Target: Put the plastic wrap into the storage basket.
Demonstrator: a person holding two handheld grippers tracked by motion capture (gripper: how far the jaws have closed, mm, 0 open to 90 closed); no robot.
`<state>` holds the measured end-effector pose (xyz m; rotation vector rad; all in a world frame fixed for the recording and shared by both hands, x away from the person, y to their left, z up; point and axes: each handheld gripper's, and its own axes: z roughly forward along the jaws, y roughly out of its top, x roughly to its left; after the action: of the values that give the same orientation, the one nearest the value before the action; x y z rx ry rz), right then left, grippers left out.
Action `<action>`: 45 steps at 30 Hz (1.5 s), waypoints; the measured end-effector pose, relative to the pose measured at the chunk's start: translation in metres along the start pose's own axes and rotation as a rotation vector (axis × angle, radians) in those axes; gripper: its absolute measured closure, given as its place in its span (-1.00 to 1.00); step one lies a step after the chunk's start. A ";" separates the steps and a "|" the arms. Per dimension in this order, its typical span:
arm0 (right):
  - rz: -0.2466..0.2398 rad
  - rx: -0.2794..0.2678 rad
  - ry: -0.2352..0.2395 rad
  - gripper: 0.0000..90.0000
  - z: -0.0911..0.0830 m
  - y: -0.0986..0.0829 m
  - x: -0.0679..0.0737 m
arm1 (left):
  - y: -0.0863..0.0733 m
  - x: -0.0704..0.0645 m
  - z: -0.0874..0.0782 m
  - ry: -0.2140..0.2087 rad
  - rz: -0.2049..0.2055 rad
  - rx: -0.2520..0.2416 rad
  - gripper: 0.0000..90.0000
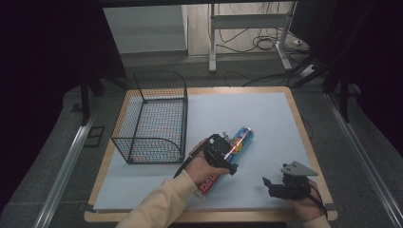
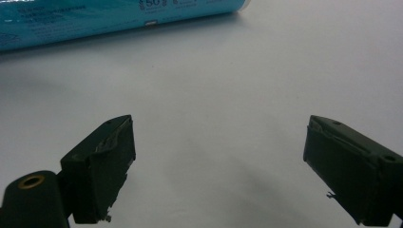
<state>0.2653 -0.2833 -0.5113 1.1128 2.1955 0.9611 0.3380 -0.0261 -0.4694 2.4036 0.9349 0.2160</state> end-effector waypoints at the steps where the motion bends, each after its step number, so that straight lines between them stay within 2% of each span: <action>1: 0.000 0.000 0.000 -0.77 0.000 0.000 0.000 | 0.001 0.001 0.003 0.000 -0.009 0.006 -0.70; 6: 0.001 0.003 0.000 -0.77 0.001 0.000 0.000 | 0.005 0.004 0.017 -0.006 -0.028 0.063 -0.69; 7: 0.001 0.003 0.000 -0.77 0.001 0.000 0.000 | 0.005 0.004 0.021 -0.004 -0.044 0.070 -0.69; 11: 0.002 0.002 -0.002 -0.77 0.000 0.000 0.000 | 0.005 0.006 0.027 0.005 -0.052 0.107 -0.67; 14: 0.002 0.003 -0.002 -0.77 0.000 0.000 -0.001 | 0.004 0.007 0.029 0.011 -0.066 0.114 -0.57; 19: 0.000 0.016 -0.001 -0.77 0.001 0.000 0.000 | 0.003 0.007 0.037 0.016 -0.069 0.143 -0.54; 23: 0.006 0.024 -0.005 -0.76 0.001 0.000 -0.001 | 0.005 0.008 0.044 0.035 -0.079 0.167 -0.48; 25: 0.008 0.025 -0.006 -0.76 0.001 0.000 -0.001 | 0.005 0.009 0.045 0.018 -0.086 0.182 -0.37; 32: 0.004 0.041 -0.007 -0.76 0.001 -0.001 -0.001 | 0.008 0.012 0.043 0.010 -0.104 0.205 -0.34; 36: 0.008 0.036 -0.009 -0.76 0.001 -0.001 -0.002 | 0.008 0.013 0.042 -0.011 -0.084 0.227 -0.33; 39: 0.007 0.034 -0.007 -0.76 0.000 0.000 -0.001 | 0.008 0.014 0.038 -0.015 -0.029 0.250 -0.32; 45: 0.006 0.034 -0.008 -0.75 0.000 0.000 -0.001 | 0.012 0.016 0.023 -0.037 -0.005 0.226 -0.32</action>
<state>0.2660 -0.2836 -0.5114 1.1371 2.2115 0.9230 0.3643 -0.0330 -0.4825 2.6007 0.9954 0.0662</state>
